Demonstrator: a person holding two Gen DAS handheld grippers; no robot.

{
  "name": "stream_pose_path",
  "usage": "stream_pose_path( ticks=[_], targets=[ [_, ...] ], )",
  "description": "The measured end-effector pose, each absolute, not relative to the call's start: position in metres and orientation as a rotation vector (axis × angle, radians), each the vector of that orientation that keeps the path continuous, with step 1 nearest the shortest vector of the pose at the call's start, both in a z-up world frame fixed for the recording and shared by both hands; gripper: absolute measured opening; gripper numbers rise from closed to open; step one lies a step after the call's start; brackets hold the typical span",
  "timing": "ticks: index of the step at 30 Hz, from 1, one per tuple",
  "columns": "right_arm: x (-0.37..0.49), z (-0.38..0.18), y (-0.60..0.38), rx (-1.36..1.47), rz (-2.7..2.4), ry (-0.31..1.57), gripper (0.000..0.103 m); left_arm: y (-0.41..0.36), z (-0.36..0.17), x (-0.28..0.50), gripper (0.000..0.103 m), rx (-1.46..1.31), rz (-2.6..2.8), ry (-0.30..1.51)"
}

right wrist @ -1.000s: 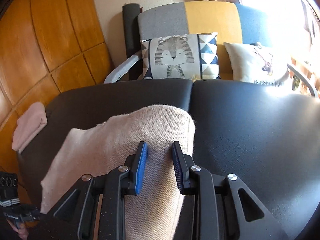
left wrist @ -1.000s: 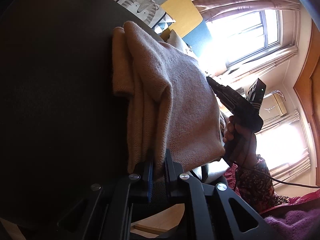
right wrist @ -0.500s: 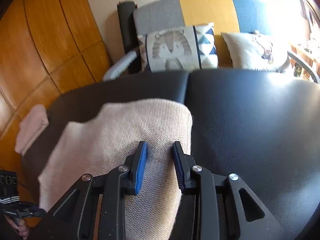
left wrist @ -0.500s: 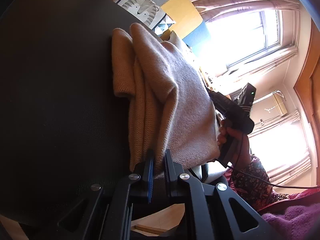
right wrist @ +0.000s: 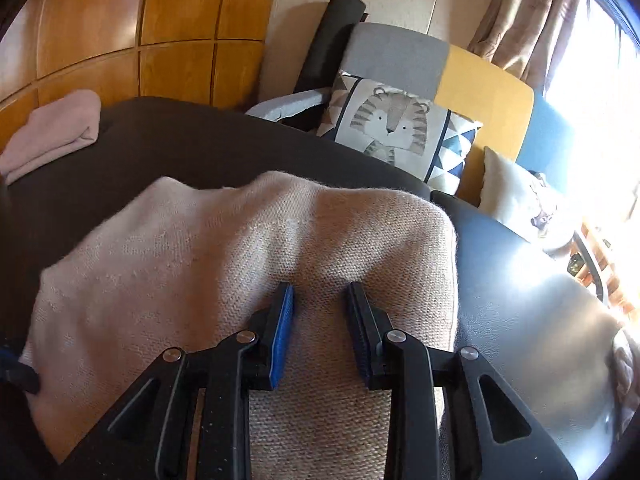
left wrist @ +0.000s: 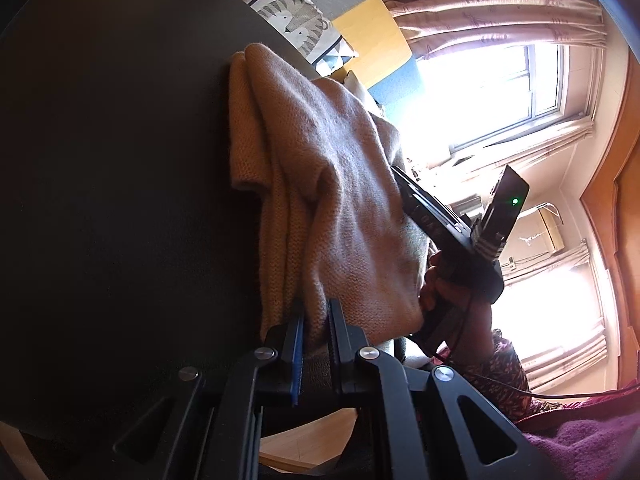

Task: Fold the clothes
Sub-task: 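Press the folded sweater flat with both open grippers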

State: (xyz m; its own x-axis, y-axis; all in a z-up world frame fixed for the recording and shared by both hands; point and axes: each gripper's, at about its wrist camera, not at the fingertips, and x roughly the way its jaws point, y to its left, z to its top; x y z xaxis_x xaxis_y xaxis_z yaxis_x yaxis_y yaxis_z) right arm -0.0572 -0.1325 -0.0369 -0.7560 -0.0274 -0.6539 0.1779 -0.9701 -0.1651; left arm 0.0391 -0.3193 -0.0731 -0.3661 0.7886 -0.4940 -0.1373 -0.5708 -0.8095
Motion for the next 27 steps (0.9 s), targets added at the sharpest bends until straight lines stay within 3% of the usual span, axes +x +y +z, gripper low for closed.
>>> stream_pose_path(
  ticks=[3,9,14,18,25,27],
  targets=[
    [-0.057,-0.035,-0.12,1.04,-2.82,0.203,0.031,-0.327,-0.062,0.044,0.01,-1.24,2.007,-0.908],
    [-0.057,-0.033,-0.12,1.035,-2.824,0.172,0.032,-0.349,-0.004,0.043,0.01,-1.018,2.203,-0.906],
    [-0.058,-0.032,-0.12,1.033,-2.832,0.137,0.033,-0.284,0.019,0.001,0.012,-0.957,2.259,-0.77],
    [-0.058,-0.033,-0.119,1.016,-2.838,0.126,0.033,-0.247,-0.003,-0.035,0.012,-1.075,2.413,-0.612],
    [-0.056,-0.036,-0.118,0.982,-2.851,0.11,0.033,-0.287,-0.042,-0.042,0.012,-1.168,2.609,-0.589],
    [-0.055,-0.037,-0.119,0.967,-2.856,0.115,0.033,-0.299,-0.054,-0.045,0.011,-1.144,2.556,-0.664]
  ],
)
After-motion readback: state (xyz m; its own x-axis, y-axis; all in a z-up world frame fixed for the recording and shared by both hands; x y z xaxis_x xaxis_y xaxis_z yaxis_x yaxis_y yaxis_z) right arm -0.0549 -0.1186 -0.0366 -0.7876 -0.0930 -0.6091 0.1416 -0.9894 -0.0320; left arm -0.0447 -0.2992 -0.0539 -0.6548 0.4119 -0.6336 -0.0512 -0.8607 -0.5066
